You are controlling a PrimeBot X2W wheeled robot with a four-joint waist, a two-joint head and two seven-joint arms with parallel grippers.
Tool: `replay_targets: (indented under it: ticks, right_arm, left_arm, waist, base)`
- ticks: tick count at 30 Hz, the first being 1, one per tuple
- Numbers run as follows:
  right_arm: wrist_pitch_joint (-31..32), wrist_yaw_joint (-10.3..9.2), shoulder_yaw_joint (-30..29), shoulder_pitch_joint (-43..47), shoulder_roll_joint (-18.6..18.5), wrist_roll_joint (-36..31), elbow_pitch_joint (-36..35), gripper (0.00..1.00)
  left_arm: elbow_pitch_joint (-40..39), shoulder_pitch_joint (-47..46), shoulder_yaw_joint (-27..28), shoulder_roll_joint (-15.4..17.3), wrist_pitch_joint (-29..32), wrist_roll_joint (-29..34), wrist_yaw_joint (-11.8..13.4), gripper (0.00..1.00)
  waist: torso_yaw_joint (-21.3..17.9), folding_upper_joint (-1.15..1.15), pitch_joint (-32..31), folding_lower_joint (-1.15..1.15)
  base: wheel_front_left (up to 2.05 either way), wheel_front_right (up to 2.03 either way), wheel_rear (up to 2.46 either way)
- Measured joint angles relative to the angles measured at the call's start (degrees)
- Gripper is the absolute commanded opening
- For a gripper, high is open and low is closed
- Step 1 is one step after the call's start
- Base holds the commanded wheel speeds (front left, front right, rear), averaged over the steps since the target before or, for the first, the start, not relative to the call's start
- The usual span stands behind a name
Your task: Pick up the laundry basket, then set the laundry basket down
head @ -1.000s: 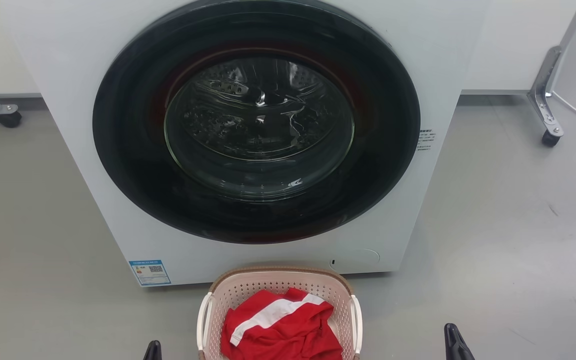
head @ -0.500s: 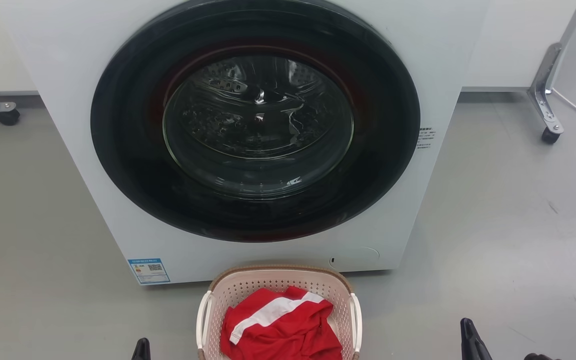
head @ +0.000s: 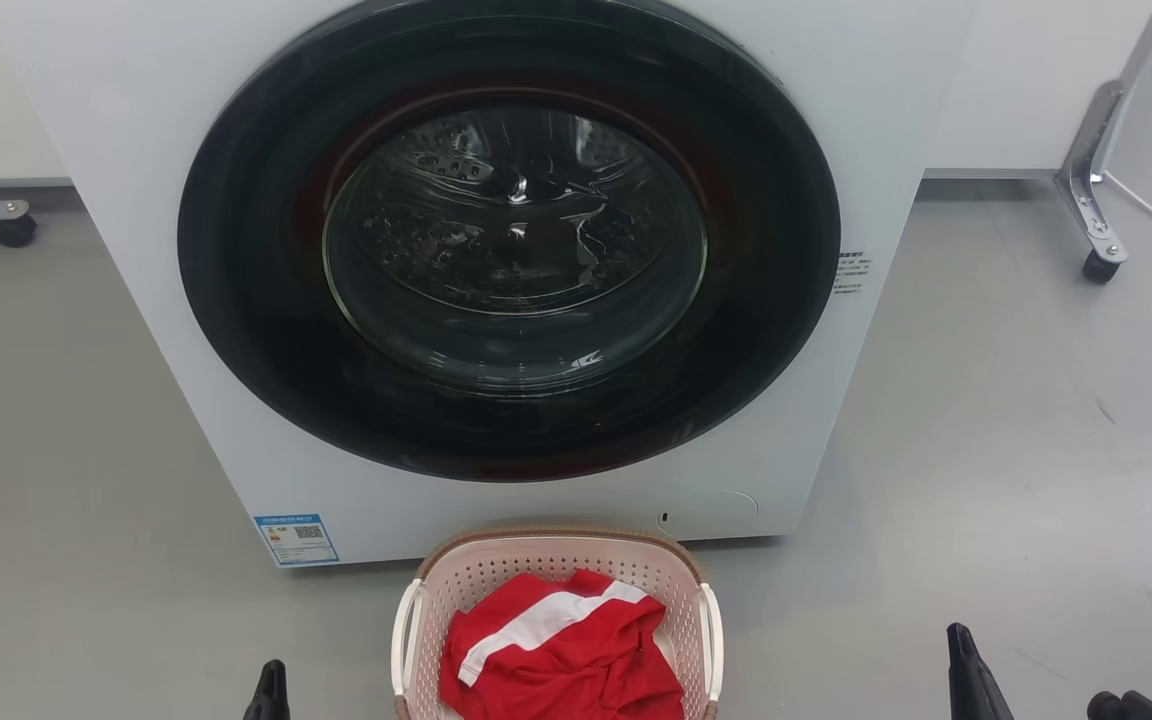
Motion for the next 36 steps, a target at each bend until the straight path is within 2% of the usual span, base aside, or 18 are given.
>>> replay_targets:
  ticks: [36]
  right_arm:
    - [7.54, 5.47, -8.69, -5.89, 0.22, 27.41, 5.03, 0.0]
  left_arm:
    - [4.79, -7.35, 6.04, -1.4, 7.46, -26.46, -5.23, 0.0]
  waist:
    - [-0.25, 0.0, 0.81, 0.0]
  base:
    - [0.0, 0.0, 0.0]
